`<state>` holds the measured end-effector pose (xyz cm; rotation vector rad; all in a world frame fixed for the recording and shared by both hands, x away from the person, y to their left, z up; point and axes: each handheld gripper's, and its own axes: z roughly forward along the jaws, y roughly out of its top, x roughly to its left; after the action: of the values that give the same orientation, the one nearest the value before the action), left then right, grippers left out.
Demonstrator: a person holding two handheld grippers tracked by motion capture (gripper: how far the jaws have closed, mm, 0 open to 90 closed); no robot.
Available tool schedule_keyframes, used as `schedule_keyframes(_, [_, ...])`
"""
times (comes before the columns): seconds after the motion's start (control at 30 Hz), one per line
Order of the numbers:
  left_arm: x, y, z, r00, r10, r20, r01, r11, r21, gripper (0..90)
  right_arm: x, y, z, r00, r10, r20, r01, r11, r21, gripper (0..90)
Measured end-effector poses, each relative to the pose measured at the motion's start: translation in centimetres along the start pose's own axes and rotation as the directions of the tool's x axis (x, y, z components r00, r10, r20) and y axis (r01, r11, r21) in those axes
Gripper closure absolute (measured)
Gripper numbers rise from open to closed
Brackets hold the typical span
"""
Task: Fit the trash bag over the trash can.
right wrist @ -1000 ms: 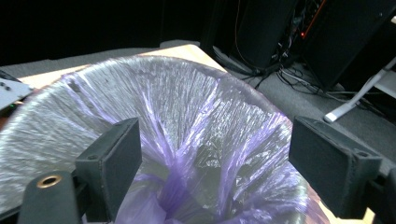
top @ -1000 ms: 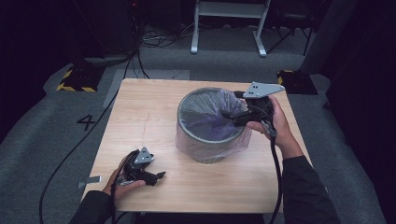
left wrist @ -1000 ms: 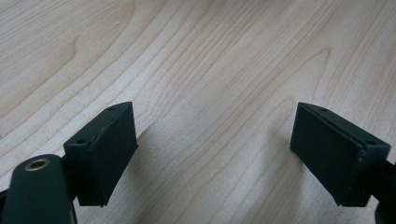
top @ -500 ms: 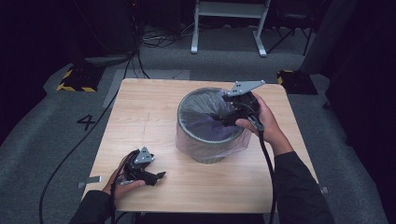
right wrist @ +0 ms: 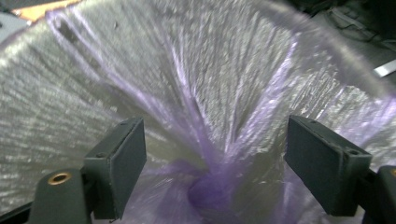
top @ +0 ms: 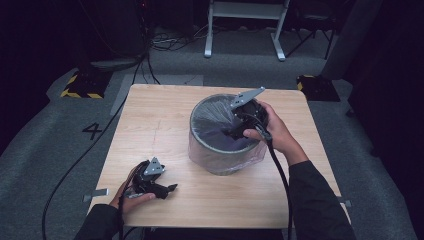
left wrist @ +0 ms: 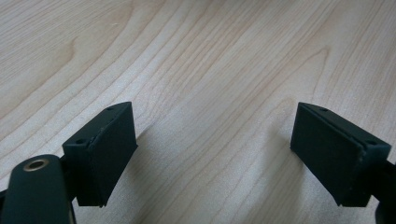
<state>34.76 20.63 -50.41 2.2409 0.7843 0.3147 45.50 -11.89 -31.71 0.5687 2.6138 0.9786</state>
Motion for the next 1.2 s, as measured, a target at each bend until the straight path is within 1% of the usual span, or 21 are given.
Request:
schedule_keyframes(0.1, [0.0,0.0,0.0,1.0000,0.003,0.005,-0.003,1.0000,0.000,13.9,-0.2,-0.1,0.0,1.0000,0.007,-0.004,-0.007,1.000,0.006,23.2])
schedule_keyframes(0.27, [0.0,0.0,0.0,0.9999,0.007,0.009,-0.007,1.0000,-0.001,13.9,-0.3,-0.1,0.3,0.9999,-0.010,0.006,0.009,0.998,0.056,23.2])
schedule_keyframes(0.4, [0.0,0.0,0.0,0.9999,0.006,0.009,-0.006,1.0000,-0.001,13.9,-0.2,0.0,0.6,0.9995,-0.022,0.021,0.020,0.995,0.097,23.1])
schedule_keyframes(0.47, [0.0,0.0,0.0,0.9999,0.007,0.009,-0.007,1.0000,-0.001,13.9,-0.1,0.1,0.8,0.9994,-0.029,0.020,0.026,0.991,0.133,22.6])
schedule_keyframes(0.57, [0.0,0.0,0.0,0.9999,0.007,0.009,-0.007,1.0000,-0.001,13.9,0.2,0.3,1.2,0.9981,-0.060,0.016,0.055,0.980,0.193,22.3])
schedule_keyframes(0.6, [0.0,0.0,0.0,0.9999,0.007,0.010,-0.007,1.0000,-0.001,13.9,0.2,0.3,1.3,0.9981,-0.061,0.010,0.058,0.976,0.208,22.2])
schedule_keyframes(0.67, [0.0,0.0,0.0,0.9999,0.008,0.010,-0.008,1.0000,-0.001,13.9,0.1,0.4,1.4,0.9985,-0.054,0.010,0.050,0.974,0.220,22.2])
schedule_keyframes(0.73, [0.0,0.0,0.0,0.9999,0.008,0.009,-0.008,1.0000,0.000,13.9,0.0,0.3,1.4,0.9991,-0.042,0.004,0.040,0.974,0.223,22.2])
schedule_keyframes(0.8, [0.0,0.0,0.0,0.9999,0.008,0.009,-0.008,1.0000,-0.001,13.9,-0.1,0.3,1.5,0.9993,-0.035,0.008,0.033,0.973,0.228,22.2])
schedule_keyframes(0.9, [0.0,0.0,0.0,0.9999,0.008,0.010,-0.008,1.0000,-0.002,13.9,-0.1,0.1,1.3,0.9995,-0.032,-0.002,0.031,0.977,0.210,22.2])
schedule_keyframes(1.0, [0.0,0.0,0.0,0.9999,0.008,0.010,-0.008,1.0000,-0.002,13.9,-0.1,-0.1,1.1,0.9994,-0.034,-0.008,0.035,0.984,0.177,22.1])
schedule_keyframes(1.03, [0.0,0.0,0.0,0.9999,0.008,0.010,-0.008,1.0000,-0.001,13.9,-0.1,-0.2,1.0,0.9996,-0.029,-0.006,0.029,0.986,0.164,22.0])
schedule_keyframes(1.07, [0.0,0.0,0.0,0.9999,0.008,0.010,-0.008,1.0000,-0.001,13.9,-0.1,-0.3,0.8,0.9995,-0.031,0.002,0.031,0.988,0.149,22.0])
schedule_keyframes(1.13, [0.0,0.0,0.0,0.9999,0.008,0.010,-0.008,1.0000,-0.001,13.9,0.0,-0.4,0.6,0.9991,-0.042,0.002,0.042,0.993,0.114,21.2])
schedule_keyframes(1.2, [0.0,0.0,0.0,0.9999,0.008,0.010,-0.008,1.0000,-0.001,13.9,0.1,-0.5,0.4,0.9992,-0.039,0.000,0.039,0.995,0.094,20.8])
